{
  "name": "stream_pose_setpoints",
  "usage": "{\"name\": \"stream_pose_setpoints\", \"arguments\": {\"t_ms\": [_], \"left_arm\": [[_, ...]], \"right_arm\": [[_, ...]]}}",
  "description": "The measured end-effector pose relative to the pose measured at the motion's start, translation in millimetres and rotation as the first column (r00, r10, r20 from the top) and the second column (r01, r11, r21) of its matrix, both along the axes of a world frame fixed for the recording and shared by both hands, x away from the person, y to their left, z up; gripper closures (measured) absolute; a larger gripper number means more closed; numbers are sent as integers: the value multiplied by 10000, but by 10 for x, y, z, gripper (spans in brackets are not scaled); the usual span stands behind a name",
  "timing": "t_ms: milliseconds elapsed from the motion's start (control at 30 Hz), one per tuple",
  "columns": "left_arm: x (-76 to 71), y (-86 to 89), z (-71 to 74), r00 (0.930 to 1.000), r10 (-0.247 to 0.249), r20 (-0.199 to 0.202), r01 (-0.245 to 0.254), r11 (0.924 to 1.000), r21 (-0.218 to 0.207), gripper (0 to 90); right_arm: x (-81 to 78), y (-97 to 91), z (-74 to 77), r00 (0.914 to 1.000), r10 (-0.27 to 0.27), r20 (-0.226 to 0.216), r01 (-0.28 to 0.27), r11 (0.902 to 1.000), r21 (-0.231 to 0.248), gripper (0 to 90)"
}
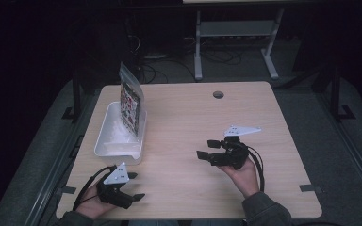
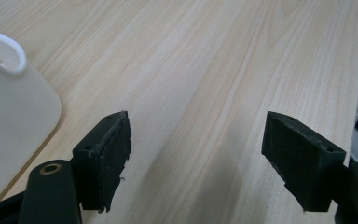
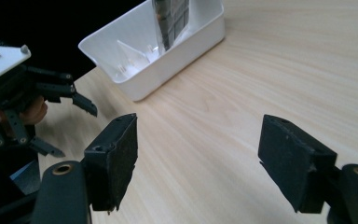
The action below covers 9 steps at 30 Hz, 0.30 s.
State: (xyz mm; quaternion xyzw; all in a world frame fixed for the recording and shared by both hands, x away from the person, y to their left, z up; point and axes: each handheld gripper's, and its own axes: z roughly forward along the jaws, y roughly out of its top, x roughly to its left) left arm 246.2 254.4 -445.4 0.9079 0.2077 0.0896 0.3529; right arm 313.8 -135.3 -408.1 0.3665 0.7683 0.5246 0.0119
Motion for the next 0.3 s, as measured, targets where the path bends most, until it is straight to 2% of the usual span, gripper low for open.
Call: {"name": "stream_pose_setpoints", "arguments": {"t_ms": [300], "left_arm": [[-8, -6, 1, 10000, -24, 8, 24, 10000, 9, 232]], "right_arm": [[-178, -68, -169, 9999, -9, -101, 8, 10000, -83, 259]]}}
